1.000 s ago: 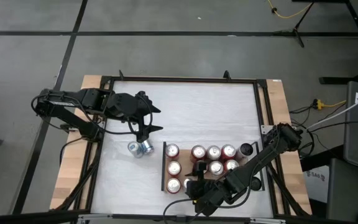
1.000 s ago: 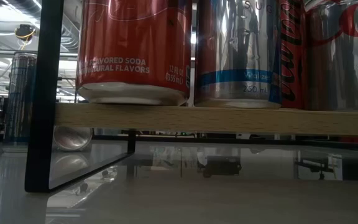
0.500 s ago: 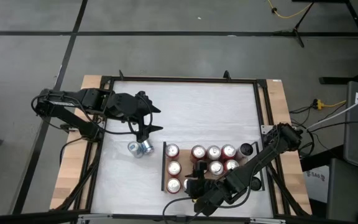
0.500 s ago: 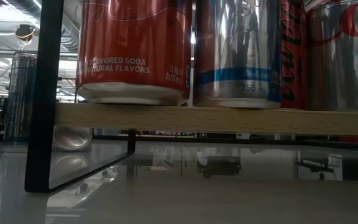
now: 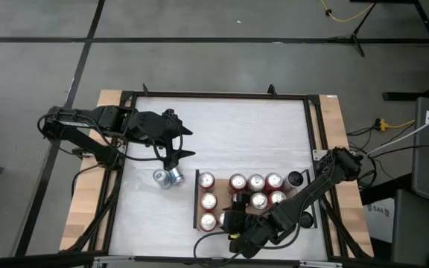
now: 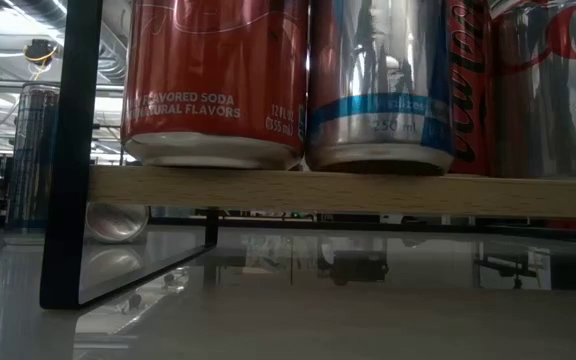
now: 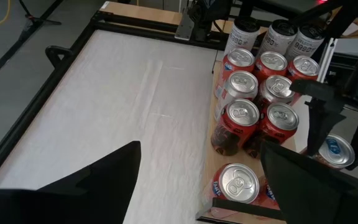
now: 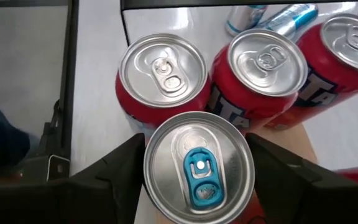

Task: Place canned beverage on shelf
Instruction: Put the top right blue soda can on the shelf

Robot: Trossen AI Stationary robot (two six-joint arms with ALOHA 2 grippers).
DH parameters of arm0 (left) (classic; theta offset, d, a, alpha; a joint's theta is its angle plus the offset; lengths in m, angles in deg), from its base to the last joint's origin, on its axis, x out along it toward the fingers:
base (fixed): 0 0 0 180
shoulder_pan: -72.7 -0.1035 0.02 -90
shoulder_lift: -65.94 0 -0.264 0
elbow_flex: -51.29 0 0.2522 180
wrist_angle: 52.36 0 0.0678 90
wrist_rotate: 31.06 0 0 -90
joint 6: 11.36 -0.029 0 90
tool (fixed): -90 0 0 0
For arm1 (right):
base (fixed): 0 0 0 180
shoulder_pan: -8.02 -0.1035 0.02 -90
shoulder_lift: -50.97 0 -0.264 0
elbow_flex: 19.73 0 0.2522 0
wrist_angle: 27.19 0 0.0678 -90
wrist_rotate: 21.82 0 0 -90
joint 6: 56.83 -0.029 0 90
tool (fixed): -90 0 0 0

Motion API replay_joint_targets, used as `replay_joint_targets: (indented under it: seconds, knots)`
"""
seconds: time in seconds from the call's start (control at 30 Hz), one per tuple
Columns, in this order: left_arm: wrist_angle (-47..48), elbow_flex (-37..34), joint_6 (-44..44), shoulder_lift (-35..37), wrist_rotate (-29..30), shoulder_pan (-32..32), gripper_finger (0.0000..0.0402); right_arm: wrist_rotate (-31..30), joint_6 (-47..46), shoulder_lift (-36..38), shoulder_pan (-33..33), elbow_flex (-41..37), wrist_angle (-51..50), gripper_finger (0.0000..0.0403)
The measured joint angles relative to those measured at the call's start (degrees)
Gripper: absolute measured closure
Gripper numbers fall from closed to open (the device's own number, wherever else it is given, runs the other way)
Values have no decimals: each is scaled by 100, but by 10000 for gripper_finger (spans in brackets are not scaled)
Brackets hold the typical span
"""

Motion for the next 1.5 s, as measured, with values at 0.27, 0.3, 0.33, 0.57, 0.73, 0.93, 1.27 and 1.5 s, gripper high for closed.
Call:
replay_joint_targets:
  seconds: [0.27, 0.3, 0.33, 0.57, 0.73, 0.93, 1.27, 1.5]
  knots:
    - [2, 0, 0, 0, -1, -1, 79, -256, -52, 0, 0, -2, -15, 162]
    - [2, 0, 0, 0, 1, 1, 79, -258, -52, 0, 0, -2, -15, 162]
    - [2, 0, 0, 0, 1, 2, 79, -263, -52, 0, 0, -2, -15, 162]
    - [2, 0, 0, 0, 1, -1, 79, -190, -34, 0, 0, -2, -58, 162]
    - [0, 0, 0, 0, -1, 1, 79, -114, -31, 0, 0, -2, -131, 162]
    - [0, 0, 0, 0, -2, 0, 79, -109, -28, 0, 0, -2, -139, 162]
    - [1, 0, 2, 0, -1, 0, 79, -103, -26, 0, 0, -2, -150, 162]
    - [0, 0, 2, 0, -1, 2, 79, -99, -23, 0, 1, -2, -151, 161]
